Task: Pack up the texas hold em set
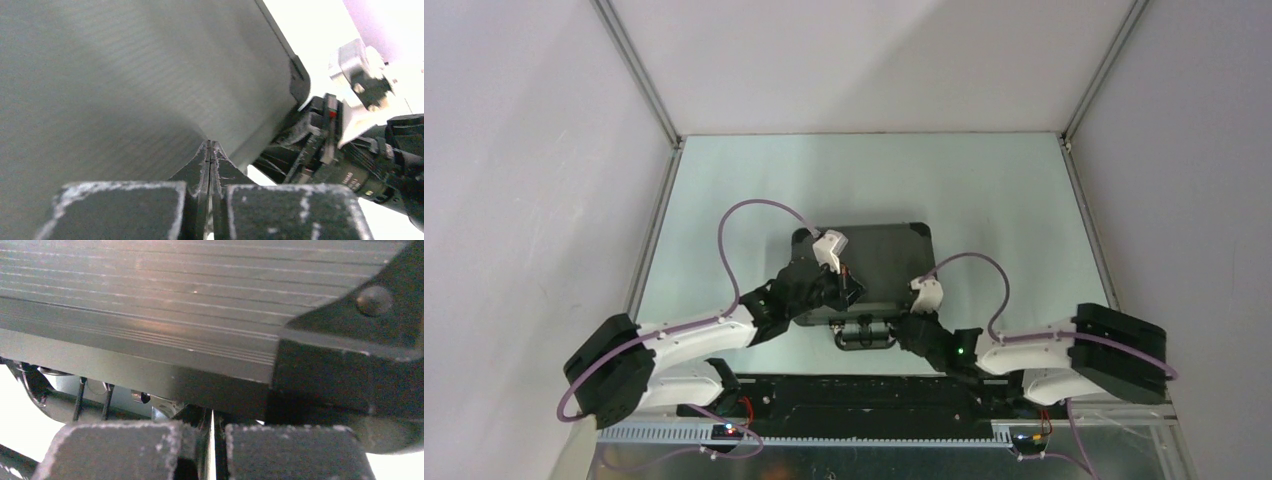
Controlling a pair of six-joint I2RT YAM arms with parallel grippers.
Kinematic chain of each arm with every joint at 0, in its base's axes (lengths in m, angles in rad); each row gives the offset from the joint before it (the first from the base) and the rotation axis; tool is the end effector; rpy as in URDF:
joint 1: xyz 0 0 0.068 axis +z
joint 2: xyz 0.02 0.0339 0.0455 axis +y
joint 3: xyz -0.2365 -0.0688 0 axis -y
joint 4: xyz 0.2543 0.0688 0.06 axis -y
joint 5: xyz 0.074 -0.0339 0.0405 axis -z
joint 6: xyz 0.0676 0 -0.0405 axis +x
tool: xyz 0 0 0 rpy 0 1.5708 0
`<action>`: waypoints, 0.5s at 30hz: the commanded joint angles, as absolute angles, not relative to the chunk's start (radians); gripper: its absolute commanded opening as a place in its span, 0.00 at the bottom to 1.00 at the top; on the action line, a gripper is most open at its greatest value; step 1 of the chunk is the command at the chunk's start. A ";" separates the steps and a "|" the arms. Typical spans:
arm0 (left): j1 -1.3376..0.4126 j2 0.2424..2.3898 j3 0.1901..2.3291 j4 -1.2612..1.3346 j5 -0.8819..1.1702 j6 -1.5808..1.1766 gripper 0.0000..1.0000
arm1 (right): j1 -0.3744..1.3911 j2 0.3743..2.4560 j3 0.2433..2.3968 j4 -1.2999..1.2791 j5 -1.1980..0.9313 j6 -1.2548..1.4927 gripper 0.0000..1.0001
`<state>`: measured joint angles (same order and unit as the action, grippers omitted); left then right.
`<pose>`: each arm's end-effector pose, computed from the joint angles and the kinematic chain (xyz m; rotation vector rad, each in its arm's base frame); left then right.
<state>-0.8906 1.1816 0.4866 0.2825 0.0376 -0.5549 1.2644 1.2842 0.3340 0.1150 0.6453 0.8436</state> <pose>0.1827 -0.2299 0.1588 0.3793 2.0828 -0.9455 0.1099 0.2125 0.0735 -0.1833 2.2231 0.3757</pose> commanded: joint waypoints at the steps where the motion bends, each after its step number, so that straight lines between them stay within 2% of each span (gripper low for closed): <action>1: -0.881 1.205 0.453 0.122 0.005 -0.557 0.00 | 1.128 1.463 0.386 0.522 0.406 0.616 0.00; 7: -0.841 1.236 0.455 0.124 0.007 -0.554 0.00 | 1.120 1.504 0.438 0.481 0.404 0.602 0.00; 15: -0.715 1.244 0.465 0.109 0.054 -0.540 0.00 | 1.057 1.369 0.336 0.401 0.466 0.664 0.00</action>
<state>-0.7853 1.2037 0.4866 0.3088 0.0601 -0.5690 1.0977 1.4338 0.3725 0.4156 0.4709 0.6518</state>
